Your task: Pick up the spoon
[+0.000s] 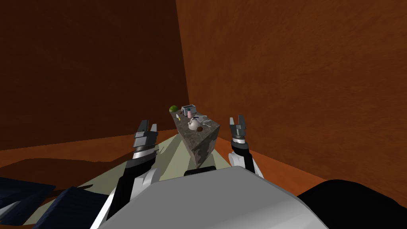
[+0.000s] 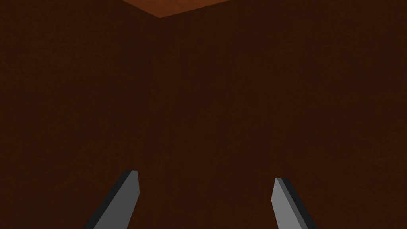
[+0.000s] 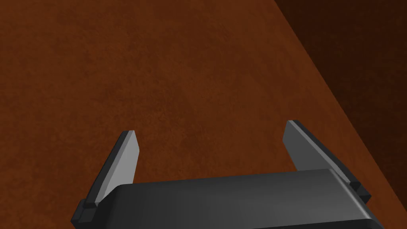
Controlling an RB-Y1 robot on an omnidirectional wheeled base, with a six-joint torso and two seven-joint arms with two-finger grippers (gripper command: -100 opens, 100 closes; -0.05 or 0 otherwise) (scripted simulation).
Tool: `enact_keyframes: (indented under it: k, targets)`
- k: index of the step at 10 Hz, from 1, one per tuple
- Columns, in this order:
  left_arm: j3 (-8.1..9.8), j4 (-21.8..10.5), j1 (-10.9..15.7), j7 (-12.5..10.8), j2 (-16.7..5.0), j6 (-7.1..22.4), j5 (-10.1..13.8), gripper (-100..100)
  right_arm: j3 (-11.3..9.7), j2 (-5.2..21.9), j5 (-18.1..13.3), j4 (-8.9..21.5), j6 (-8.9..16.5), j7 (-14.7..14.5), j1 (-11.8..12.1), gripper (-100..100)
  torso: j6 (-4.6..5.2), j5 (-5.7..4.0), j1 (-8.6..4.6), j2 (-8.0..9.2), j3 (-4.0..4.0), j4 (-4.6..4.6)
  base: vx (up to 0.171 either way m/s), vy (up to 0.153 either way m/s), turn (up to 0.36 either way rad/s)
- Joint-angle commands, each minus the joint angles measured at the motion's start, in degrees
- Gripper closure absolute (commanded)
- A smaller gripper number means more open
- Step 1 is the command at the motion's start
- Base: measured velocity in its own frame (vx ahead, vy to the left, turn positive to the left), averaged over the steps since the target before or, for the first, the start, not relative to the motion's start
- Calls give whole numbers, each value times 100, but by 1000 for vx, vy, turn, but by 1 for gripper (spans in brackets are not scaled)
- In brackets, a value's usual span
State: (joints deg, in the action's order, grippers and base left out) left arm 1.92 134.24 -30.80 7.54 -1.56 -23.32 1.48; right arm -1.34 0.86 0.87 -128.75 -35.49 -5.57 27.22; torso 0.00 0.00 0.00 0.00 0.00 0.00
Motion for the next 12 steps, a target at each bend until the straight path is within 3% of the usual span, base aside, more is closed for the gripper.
enact_keyframes:
  k: [1,5,11,12]
  targets:
    - [0,0,0,0,0,0,0,0,-16,227,-29,96,-2,-54,83,-100,0,0,0,0,0,0,-36,11,35]
    - [0,0,1,0,0,0,0,0,-70,744,-151,478,-10,-254,374,-100,0,2,9,36,21,8,-87,26,44]
    - [-1,0,1,0,1,0,0,0,-146,1777,-537,1565,-1,-778,1026,-100,0,5,23,40,23,9,-96,70,83]
    - [-1,0,1,0,1,0,0,0,-146,1844,-537,1619,-1,-778,1026,-100,0,7,32,32,19,8,-42,79,27]
